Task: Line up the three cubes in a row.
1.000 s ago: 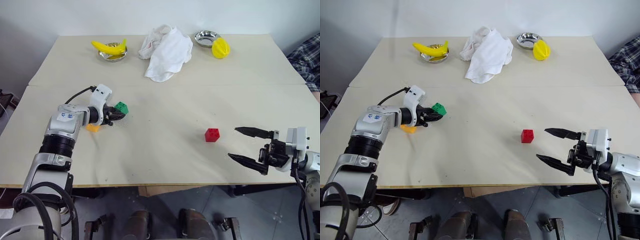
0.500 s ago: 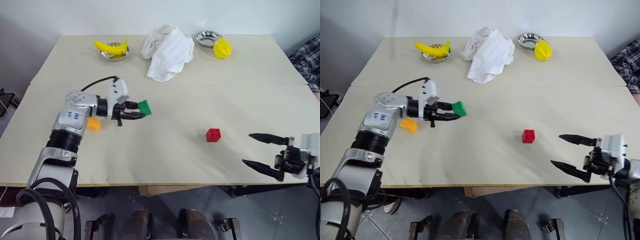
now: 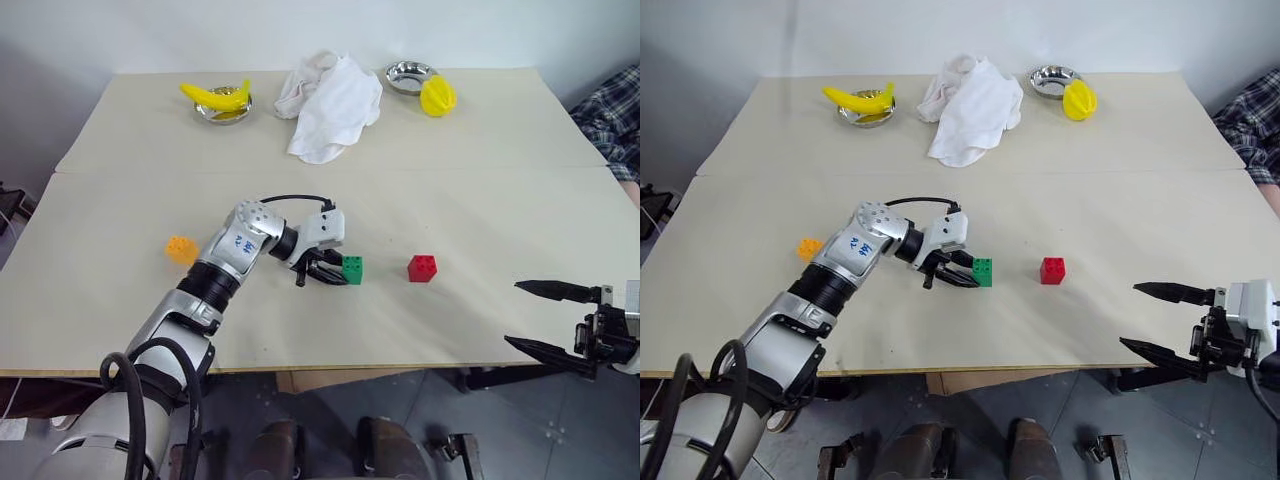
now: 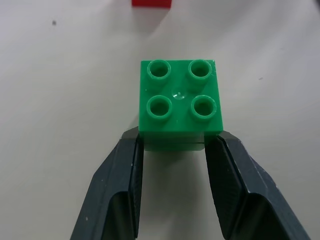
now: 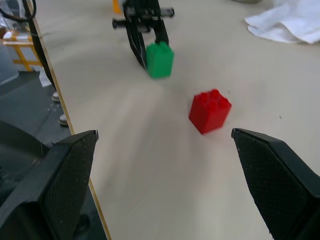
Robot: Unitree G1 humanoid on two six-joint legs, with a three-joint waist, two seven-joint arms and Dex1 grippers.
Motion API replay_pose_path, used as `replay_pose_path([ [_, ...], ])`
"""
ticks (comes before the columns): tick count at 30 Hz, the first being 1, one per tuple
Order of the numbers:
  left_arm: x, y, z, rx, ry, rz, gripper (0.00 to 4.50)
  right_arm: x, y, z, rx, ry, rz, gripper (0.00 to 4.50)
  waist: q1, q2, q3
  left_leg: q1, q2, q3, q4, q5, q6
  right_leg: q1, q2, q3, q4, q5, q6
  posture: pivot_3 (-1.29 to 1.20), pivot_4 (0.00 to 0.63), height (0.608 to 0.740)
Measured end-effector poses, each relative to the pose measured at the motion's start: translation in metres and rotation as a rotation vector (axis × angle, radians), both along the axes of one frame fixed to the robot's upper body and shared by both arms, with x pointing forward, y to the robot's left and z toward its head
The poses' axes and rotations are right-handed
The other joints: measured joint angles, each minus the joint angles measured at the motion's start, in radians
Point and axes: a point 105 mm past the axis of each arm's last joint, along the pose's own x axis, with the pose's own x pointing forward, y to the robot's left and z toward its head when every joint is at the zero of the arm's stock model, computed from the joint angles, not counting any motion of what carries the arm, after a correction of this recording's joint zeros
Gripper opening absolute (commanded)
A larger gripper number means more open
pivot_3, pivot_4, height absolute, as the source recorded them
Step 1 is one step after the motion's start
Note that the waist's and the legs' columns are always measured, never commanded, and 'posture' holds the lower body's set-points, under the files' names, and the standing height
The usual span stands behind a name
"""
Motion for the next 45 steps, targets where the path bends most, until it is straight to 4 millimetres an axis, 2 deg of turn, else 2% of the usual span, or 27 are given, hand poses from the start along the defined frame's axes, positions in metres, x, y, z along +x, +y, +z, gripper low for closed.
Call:
replay_pose_path([
  [8, 0.002, -0.011, -0.002, -0.003, -0.023, 0.025, 1.45, 0.0, 0.004, -0.001, 0.016, -0.001, -0.01, 4.5, 0.018, 0.0, 0.0, 0.0, 0.0, -0.004, 0.005, 0.0, 0.0, 0.004, 0.0, 0.005, -0.001, 0.0, 0.0, 0.0, 0.15, 0.74],
  [19, 0.006, -0.011, -0.003, -0.015, -0.019, 0.033, 1.45, -0.002, 0.007, -0.003, 0.022, 0.003, -0.015, 4.5, 0.021, 0.0, 0.0, 0.001, 0.0, -0.004, 0.008, 0.0, 0.0, 0.006, 0.0, 0.005, 0.0, 0.0, 0.0, 0.0, 0.15, 0.74],
  [24, 0.008, -0.008, -0.004, -0.03, 0.003, 0.052, 3.04, -0.002, 0.008, -0.003, 0.027, 0.004, -0.016, 4.5, 0.02, 0.0, 0.0, 0.001, 0.0, -0.004, 0.008, 0.0, 0.0, 0.006, 0.0, 0.005, 0.0, 0.0, 0.0, 0.0, 0.15, 0.74],
  [28, 0.006, -0.008, 0.004, -0.065, 0.005, 0.029, 4.24, -0.001, 0.01, -0.004, 0.031, 0.013, -0.013, 4.5, 0.021, 0.0, 0.0, 0.0, 0.0, -0.004, 0.008, 0.0, 0.0, 0.006, -0.001, 0.005, 0.0, 0.0, 0.0, 0.0, 0.15, 0.74],
  [29, 0.004, -0.008, 0.006, -0.071, -0.004, 0.015, 4.44, -0.001, 0.01, -0.004, 0.032, 0.014, -0.011, 4.5, 0.02, 0.0, 0.0, 0.001, 0.0, -0.004, 0.008, 0.0, 0.0, 0.006, -0.001, 0.005, 0.0, 0.0, 0.0, 0.0, 0.15, 0.74],
  [31, 0.001, -0.002, 0.011, -0.078, -0.021, -0.007, 4.44, 0.001, 0.012, -0.004, 0.034, 0.013, -0.001, 4.5, 0.018, 0.0, 0.0, 0.001, 0.0, -0.004, 0.008, 0.0, 0.0, 0.006, -0.001, 0.005, 0.0, 0.0, 0.0, 0.0, 0.15, 0.74],
  [34, -0.006, 0.021, 0.027, -0.155, -0.059, -0.028, 4.44, 0.006, 0.016, 0.0, 0.039, -0.005, 0.017, 4.5, 0.004, 0.0, 0.0, 0.001, 0.001, -0.004, 0.008, 0.0, -0.001, 0.005, -0.002, 0.006, 0.0, 0.0, 0.0, 0.0, 0.15, 0.74],
  [39, -0.024, 0.064, 0.062, -0.393, -0.144, -0.056, 4.44, 0.018, 0.025, 0.002, 0.055, -0.009, 0.065, 4.5, -0.007, 0.001, 0.0, 0.001, 0.003, -0.005, 0.008, -0.001, -0.002, 0.006, -0.003, 0.006, 0.0, 0.0, 0.0, 0.0, 0.15, 0.74],
  [41, -0.028, 0.098, 0.069, -0.477, -0.217, 0.03, 4.44, 0.025, 0.031, 0.004, 0.069, -0.006, 0.088, 4.5, -0.017, 0.001, -0.001, 0.002, 0.004, -0.004, 0.007, -0.001, -0.002, 0.005, -0.002, 0.007, -0.001, 0.0, 0.0, 0.0, 0.15, 0.74],
  [44, -0.038, 0.158, 0.066, -0.506, -0.285, 0.25, 4.44, 0.032, 0.036, 0.005, 0.089, 0.0, 0.109, 4.5, -0.026, 0.001, -0.001, 0.002, 0.004, -0.005, 0.006, -0.001, -0.003, 0.005, -0.002, 0.006, -0.001, 0.0, -0.001, 0.0, 0.15, 0.74],
  [45, -0.043, 0.17, 0.064, -0.512, -0.302, 0.301, 4.44, 0.033, 0.037, 0.005, 0.095, 0.002, 0.118, 4.5, -0.027, 0.001, -0.001, 0.003, 0.004, -0.005, 0.006, -0.002, -0.003, 0.006, -0.003, 0.007, -0.001, 0.0, -0.001, 0.0, 0.15, 0.74],
])
